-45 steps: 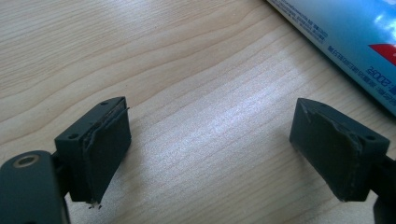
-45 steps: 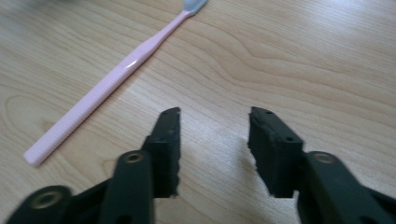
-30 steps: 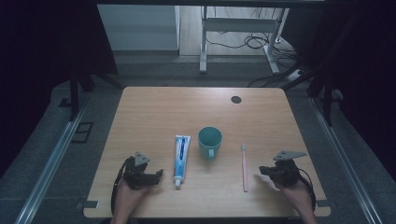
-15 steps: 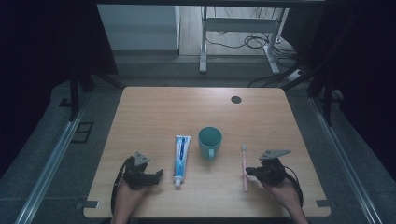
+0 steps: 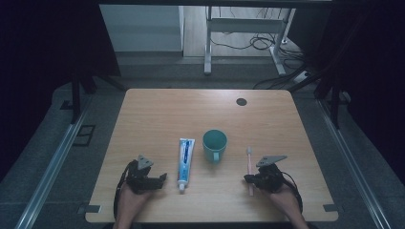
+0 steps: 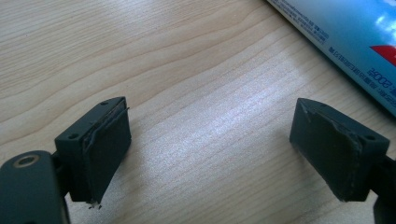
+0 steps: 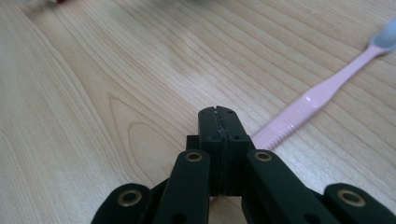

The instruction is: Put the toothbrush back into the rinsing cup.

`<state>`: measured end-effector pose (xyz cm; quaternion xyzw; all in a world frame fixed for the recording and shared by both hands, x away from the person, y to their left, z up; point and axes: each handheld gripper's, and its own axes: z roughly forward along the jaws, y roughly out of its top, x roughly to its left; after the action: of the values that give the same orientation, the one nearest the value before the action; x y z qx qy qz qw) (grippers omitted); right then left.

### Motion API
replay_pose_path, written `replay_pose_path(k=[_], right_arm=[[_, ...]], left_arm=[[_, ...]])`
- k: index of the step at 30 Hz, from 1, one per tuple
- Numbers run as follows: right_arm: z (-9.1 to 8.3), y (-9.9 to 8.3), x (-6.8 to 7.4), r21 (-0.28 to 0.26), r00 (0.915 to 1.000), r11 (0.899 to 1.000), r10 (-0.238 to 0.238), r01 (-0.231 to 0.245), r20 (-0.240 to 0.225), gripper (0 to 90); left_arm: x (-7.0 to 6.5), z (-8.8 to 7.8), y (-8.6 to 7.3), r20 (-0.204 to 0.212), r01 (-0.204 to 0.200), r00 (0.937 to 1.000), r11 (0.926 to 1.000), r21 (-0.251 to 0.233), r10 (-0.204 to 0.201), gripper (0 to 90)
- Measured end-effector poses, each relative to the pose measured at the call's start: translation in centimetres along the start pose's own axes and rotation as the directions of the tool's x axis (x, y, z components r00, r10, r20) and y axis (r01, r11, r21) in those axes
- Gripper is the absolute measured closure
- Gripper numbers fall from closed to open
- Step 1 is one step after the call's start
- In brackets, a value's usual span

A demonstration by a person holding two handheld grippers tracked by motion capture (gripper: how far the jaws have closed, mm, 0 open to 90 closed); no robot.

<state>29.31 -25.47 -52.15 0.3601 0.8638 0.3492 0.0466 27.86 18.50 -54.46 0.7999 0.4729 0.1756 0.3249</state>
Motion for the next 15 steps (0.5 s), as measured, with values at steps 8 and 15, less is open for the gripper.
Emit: replay_pose_path(k=[8, 15], right_arm=[[-0.5, -0.7, -0.6, 0.008, 0.9998, 1.000, 0.011, -0.012, 0.019, 89.6], [-1.2, -1.3, -1.2, 0.011, 0.9988, 1.000, 0.023, -0.023, 0.042, 89.5]], left_arm=[[0.0, 0.0, 0.0, 0.000, -0.001, 1.0000, 1.0000, 0.001, 0.001, 12.6], [0.0, 0.0, 0.0, 0.000, 0.000, 1.0000, 1.0000, 0.000, 0.000, 12.7]])
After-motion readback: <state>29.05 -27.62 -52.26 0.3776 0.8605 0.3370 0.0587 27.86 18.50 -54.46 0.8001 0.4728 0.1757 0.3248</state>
